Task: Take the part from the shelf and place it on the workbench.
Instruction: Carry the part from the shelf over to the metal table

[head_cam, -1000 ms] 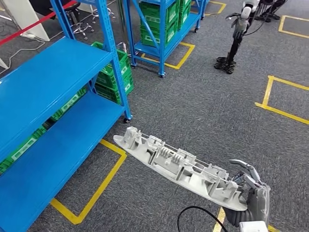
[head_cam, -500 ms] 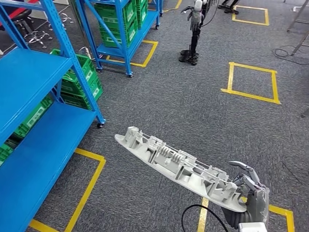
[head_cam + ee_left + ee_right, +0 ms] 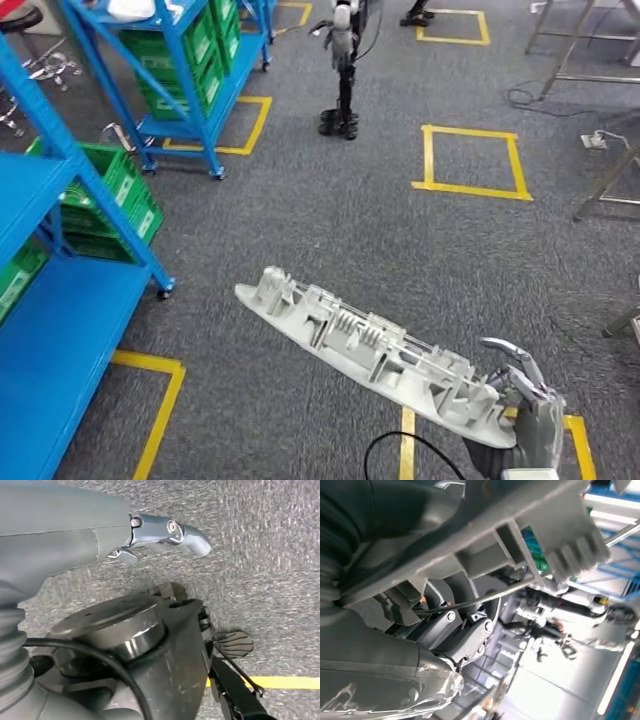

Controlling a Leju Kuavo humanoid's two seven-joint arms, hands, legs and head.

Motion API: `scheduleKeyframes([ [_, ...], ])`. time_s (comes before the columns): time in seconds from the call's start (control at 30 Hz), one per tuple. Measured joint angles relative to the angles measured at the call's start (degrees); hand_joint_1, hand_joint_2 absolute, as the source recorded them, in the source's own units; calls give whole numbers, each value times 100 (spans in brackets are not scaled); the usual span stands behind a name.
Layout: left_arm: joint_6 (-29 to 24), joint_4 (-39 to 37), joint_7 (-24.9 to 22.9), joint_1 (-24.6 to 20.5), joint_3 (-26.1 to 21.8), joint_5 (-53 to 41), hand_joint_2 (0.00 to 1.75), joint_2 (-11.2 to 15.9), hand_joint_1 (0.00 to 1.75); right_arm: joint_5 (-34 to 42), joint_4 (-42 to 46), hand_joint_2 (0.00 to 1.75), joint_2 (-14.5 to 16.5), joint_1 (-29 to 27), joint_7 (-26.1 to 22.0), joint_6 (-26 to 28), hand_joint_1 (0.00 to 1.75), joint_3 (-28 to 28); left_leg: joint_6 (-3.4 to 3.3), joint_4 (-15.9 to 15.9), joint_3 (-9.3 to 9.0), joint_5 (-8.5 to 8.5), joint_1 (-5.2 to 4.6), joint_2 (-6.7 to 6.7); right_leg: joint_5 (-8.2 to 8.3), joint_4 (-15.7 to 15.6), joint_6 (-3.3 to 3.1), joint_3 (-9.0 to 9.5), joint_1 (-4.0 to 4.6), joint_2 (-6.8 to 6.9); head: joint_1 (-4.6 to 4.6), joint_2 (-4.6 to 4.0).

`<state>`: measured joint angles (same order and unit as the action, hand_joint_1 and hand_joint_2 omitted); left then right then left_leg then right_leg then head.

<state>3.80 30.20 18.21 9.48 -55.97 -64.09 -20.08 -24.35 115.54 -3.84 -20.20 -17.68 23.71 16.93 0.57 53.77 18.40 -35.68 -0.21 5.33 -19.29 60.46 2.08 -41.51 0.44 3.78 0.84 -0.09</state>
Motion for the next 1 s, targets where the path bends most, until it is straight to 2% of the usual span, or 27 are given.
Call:
scheduleKeyframes([
  [0.07, -2, -4, 4, -27, -3, -5, 175, 8, 0, -4, 14, 175, -2, -9, -1, 6, 175, -1, 72, 118, 47, 129, 3, 10, -44, -38, -71, 40, -18, -165, 29, 2],
  [0.1, -2, -12, 8, -39, -3, -7, 175, 11, 0, -5, 15, 175, -3, -5, -2, 8, 175, -2, 95, 436, 232, 269, 16, -86, -67, -80, -95, 84, -33, -232, 27, 1],
  [0.13, -1, -19, 8, -48, -8, -9, 175, 13, 0, -5, 14, 175, -3, 6, -2, 10, 175, -1, 109, 855, 517, 372, 27, -206, -88, -123, -119, 138, -46, -303, 35, 1],
  [0.17, -1, -27, 4, -50, -16, -13, 175, 15, 0, -3, 14, 175, -3, 19, -3, 13, 175, 0, 115, 1289, 862, 371, 37, -335, -113, -166, -139, 189, -56, -377, 43, 0],
  [0.2, 1, -34, 0, -50, -32, -23, 175, 16, 0, 2, 13, 175, -3, 35, -6, 17, 175, -1, 121, 1663, 1221, 233, 41, -430, -144, -195, -155, 240, -62, -462, 46, 0],
  [0.23, 1, -37, -7, -48, -54, -42, 175, 16, 0, 8, 13, 175, -3, 43, -10, 21, 175, -1, 127, 1857, 1505, -16, 43, -467, -180, -211, -162, 288, -68, -554, 48, 0],
  [0.27, 0, -39, -10, -48, -76, -64, 175, 16, 0, 13, 13, 175, -3, 43, -17, 25, 175, -1, 132, 1925, 1727, -244, 45, -483, -222, -218, -161, 342, -74, -649, 50, 0],
  [0.3, 0, -41, -10, -51, -96, -84, 175, 16, 0, 19, 12, 175, -3, 40, -22, 27, 175, -1, 137, 1874, 1873, -344, 52, -493, -266, -219, -154, 403, -80, -741, 49, 0],
  [0.33, 0, -41, -9, -55, -110, -100, 175, 16, 0, 22, 12, 175, -3, 38, -26, 28, 175, -1, 144, 1698, 1934, -240, 64, -514, -312, -218, -137, 469, -87, -829, 50, 0],
  [0.37, -1, -42, -9, -58, -118, -109, 175, 16, 0, 26, 11, 175, -3, 37, -31, 28, 175, -1, 157, 1423, 1925, 45, 84, -575, -357, -217, -111, 538, -96, -913, 50, 0],
  [0.43, -4, -50, -9, -68, -125, -121, 175, 15, 0, 37, 11, 175, -3, 38, -39, 28, 175, -1, 186, 791, 1834, 719, 154, -859, -439, -192, -36, 635, -105, -1072, 62, 0],
  [0.47, -7, -56, -9, -73, -127, -127, 175, 13, 0, 41, 12, 175, -3, 40, -43, 28, 175, -1, 182, 585, 1794, 941, 178, -977, -473, -175, 4, 650, -107, -1143, 69, 1],
  [0.5, -9, -60, -9, -78, -131, -131, 175, 12, 0, 42, 13, 175, -3, 38, -46, 28, 175, 0, 160, 484, 1772, 1055, 188, -1044, -509, -162, 38, 644, -109, -1205, 79, 1],
  [0.53, -11, -62, -9, -85, -134, -136, 175, 11, 0, 43, 14, 175, -3, 32, -49, 28, 175, 0, 120, 461, 1755, 1081, 181, -1015, -543, -154, 68, 636, -118, -1269, 79, 2],
  [0.57, -13, -63, -9, -91, -138, -142, 175, 11, 0, 44, 15, 175, -3, 20, -51, 30, 175, 0, 72, 463, 1731, 1121, 173, -949, -575, -145, 91, 630, -127, -1269, 76, 2],
  [0.6, -15, -63, -9, -98, -142, -147, 175, 12, 0, 46, 15, 175, -3, 9, -53, 32, 175, 0, 22, 462, 1713, 1134, 164, -884, -645, -73, 106, 607, -126, -1148, 69, 1],
  [0.63, -16, -63, -9, -102, -146, -152, 175, 11, 0, 47, 15, 175, -3, 6, -56, 33, 175, 2, -24, 460, 1700, 1130, 154, -811, -772, 102, 119, 543, -120, -961, 57, 1],
  [0.7, -18, -63, -10, -101, -159, -159, 175, 11, 0, 49, 14, 175, -3, 11, -60, 35, 175, 7, -89, 458, 1684, 1116, 117, -660, -1179, 776, 139, 253, -100, -540, 47, 1],
  [0.73, -18, -63, -11, -98, -167, -160, 175, 11, 0, 50, 13, 175, -3, 13, -61, 35, 175, 9, -106, 460, 1680, 1105, 98, -578, -1375, 1158, 146, 77, -100, -454, 46, 1],
  [0.77, -18, -63, -11, -97, -176, -161, 175, 11, 0, 52, 13, 175, -3, 12, -61, 35, 175, 10, -118, 462, 1676, 1094, 81, -497, -1481, 1424, 147, -41, -100, -422, 47, 1],
  [0.8, -18, -63, -12, -98, -186, -162, 175, 11, 0, 53, 13, 175, -3, 9, -61, 35, 175, 10, -126, 463, 1668, 1082, 67, -416, -1474, 1488, 142, -56, -98, -411, 48, 0],
  [0.83, -18, -63, -13, -99, -196, -162, 175, 11, 0, 53, 13, 175, -3, 6, -61, 35, 175, 10, -129, 464, 1655, 1069, 55, -340, -1364, 1326, 129, 48, -93, -397, 48, 0],
  [0.87, -18, -63, -13, -100, -205, -163, 175, 10, 0, 53, 13, 175, -3, 5, -60, 35, 175, 9, -125, 465, 1635, 1053, 47, -271, -1189, 972, 111, 256, -84, -344, 49, 0],
  [0.93, -16, -63, -14, -98, -215, -174, 175, 8, 0, 56, 13, 175, -3, 11, -61, 34, 175, 8, -91, 471, 1580, 1015, 23, -165, -888, 199, 71, 698, -49, -115, 52, 1],
  [0.97, -11, -63, -14, -99, -223, -185, 175, 9, 0, 61, 14, 175, -3, 14, -66, 34, 175, 8, -65, 473, 1551, 999, 13, -122, -812, -23, 53, 821, -33, -38, 56, 1],
  [1.0, -6, -63, -14, -101, -233, -199, 175, 10, 0, 68, 14, 175, -3, 14, -72, 34, 175, 7, -35, 471, 1525, 988, 9, -81, -785, -113, 36, 865, -18, -12, 59, 1],
])
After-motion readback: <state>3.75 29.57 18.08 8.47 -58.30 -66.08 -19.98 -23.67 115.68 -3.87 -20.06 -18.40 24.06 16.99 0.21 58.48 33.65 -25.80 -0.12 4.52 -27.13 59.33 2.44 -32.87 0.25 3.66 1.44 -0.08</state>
